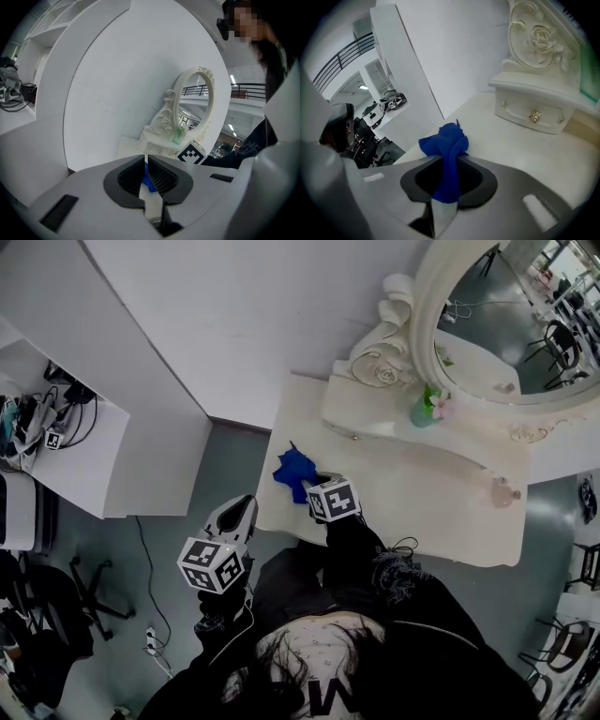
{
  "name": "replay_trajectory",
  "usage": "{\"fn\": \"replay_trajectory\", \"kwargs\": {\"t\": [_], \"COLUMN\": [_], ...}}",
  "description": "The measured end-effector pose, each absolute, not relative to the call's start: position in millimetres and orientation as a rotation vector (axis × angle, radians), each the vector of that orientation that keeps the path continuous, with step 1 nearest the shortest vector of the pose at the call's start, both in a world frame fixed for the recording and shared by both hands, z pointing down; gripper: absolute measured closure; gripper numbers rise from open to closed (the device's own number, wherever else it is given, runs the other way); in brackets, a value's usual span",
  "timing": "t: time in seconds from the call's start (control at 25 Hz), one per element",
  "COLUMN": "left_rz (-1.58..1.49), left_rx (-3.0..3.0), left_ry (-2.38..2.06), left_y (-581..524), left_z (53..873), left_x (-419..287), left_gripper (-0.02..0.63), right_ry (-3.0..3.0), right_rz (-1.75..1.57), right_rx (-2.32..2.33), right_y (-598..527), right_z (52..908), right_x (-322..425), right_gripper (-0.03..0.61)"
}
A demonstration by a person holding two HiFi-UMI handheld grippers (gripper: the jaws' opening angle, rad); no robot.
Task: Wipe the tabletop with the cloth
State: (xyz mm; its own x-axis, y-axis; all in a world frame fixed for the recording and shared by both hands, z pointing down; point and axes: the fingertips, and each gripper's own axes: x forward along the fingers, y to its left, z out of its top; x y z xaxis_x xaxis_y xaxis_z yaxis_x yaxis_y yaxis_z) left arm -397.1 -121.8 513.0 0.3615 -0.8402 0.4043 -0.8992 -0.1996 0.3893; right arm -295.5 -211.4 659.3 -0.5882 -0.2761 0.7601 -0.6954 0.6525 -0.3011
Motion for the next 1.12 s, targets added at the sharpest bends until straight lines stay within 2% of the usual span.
{"fn": "replay_trajectory", "kwargs": {"t": [0.28, 0.64, 1.12], "left_rz": [0.155, 0.194, 0.257], "left_rx": [2.1, 2.195, 2.318], "left_ry": [-1.433, -1.333, -1.164], "left_y": [-138, -165, -180], "left_z": [519, 513, 500], "left_x": [-382, -342, -225], "left_gripper": [0.609, 0.609, 0.609], "right_ry": [-2.138, -2.067, -1.904], "right_rz": [0.782, 0.847, 0.917], "right_rx": [0.893, 1.105, 1.387], "right_y": [-237, -254, -252], "right_z": [663, 665, 661], "right_x": [-253, -159, 21], "right_gripper": [0.495, 0.495, 0.495]}}
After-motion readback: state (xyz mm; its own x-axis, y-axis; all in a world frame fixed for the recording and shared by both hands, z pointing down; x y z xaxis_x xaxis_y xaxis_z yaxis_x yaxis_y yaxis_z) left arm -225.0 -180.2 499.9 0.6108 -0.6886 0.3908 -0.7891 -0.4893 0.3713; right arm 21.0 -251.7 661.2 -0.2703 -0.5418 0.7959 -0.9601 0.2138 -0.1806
